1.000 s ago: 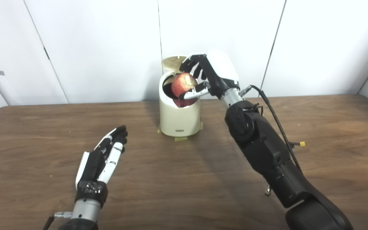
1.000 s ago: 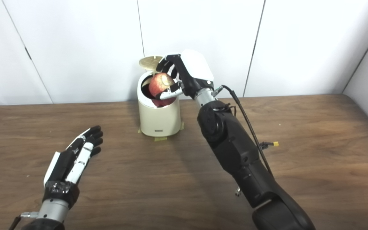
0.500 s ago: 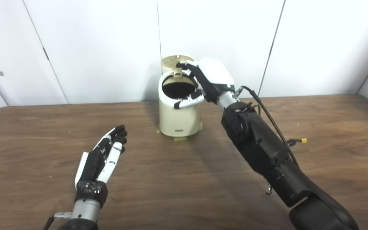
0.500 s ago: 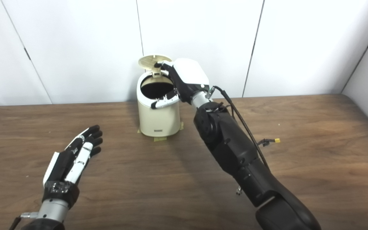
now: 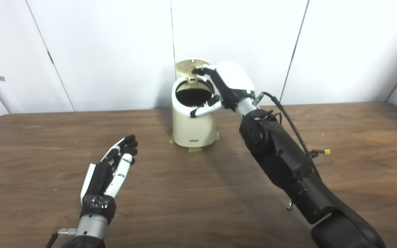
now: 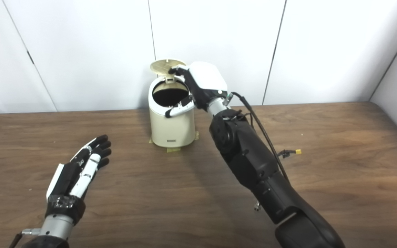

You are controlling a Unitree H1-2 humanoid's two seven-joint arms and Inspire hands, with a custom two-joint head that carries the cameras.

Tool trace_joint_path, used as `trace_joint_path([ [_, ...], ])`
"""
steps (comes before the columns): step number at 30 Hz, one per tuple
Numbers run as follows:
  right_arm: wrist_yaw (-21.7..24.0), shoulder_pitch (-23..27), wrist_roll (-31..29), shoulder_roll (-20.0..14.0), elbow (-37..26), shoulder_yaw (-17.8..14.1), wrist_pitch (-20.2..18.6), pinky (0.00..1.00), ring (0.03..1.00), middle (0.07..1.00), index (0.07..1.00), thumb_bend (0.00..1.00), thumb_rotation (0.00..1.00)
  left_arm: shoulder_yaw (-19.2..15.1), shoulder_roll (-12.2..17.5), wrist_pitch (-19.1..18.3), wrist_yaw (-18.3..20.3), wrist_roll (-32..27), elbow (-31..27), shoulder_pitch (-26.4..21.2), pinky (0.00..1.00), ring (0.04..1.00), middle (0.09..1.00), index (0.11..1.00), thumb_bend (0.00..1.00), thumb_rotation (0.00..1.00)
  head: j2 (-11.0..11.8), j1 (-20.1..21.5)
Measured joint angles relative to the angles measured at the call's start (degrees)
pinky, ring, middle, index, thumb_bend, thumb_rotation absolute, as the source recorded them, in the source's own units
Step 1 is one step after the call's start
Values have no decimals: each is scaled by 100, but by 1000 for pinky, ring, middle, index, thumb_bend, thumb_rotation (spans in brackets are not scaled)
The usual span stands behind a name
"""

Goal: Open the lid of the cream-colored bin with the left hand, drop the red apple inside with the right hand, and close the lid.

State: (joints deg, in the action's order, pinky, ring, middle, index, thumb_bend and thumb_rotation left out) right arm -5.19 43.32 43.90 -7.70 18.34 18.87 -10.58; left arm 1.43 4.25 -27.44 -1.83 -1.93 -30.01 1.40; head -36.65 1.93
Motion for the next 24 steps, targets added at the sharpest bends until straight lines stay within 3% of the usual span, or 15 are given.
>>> trace_joint_path([
  [1, -60, -23, -96, 6, -4, -91, 75, 443, 495, 530, 496, 535, 30, -4, 0, 0, 1, 1, 0, 0, 880, 869, 869, 867, 300, 613, 0, 0],
  [4, -244, -131, -363, 36, -54, -333, 221, 381, 421, 499, 519, 519, 3, -8, 0, 0, 1, 15, 0, 2, 876, 868, 870, 869, 300, 612, 0, 18],
  [12, -303, -493, -1427, 338, -442, -1182, 165, 410, 456, 492, 479, 521, 0, -23, -52, 0, -1, 20, 0, 6, 874, 860, 864, 864, 289, 581, 9, 27],
  [18, -71, -729, -2024, 418, -1163, -1746, -783, 461, 474, 496, 478, 521, 0, -76, -58, 0, 29, 12, 0, 4, 870, 850, 859, 861, 292, 583, 0, 27],
  [24, 61, -1303, -2549, 414, -1852, -2094, -1217, 418, 442, 479, 514, 518, 0, -145, -52, 0, 50, -18, 0, 1, 878, 852, 855, 858, 277, 592, 0, 27],
])
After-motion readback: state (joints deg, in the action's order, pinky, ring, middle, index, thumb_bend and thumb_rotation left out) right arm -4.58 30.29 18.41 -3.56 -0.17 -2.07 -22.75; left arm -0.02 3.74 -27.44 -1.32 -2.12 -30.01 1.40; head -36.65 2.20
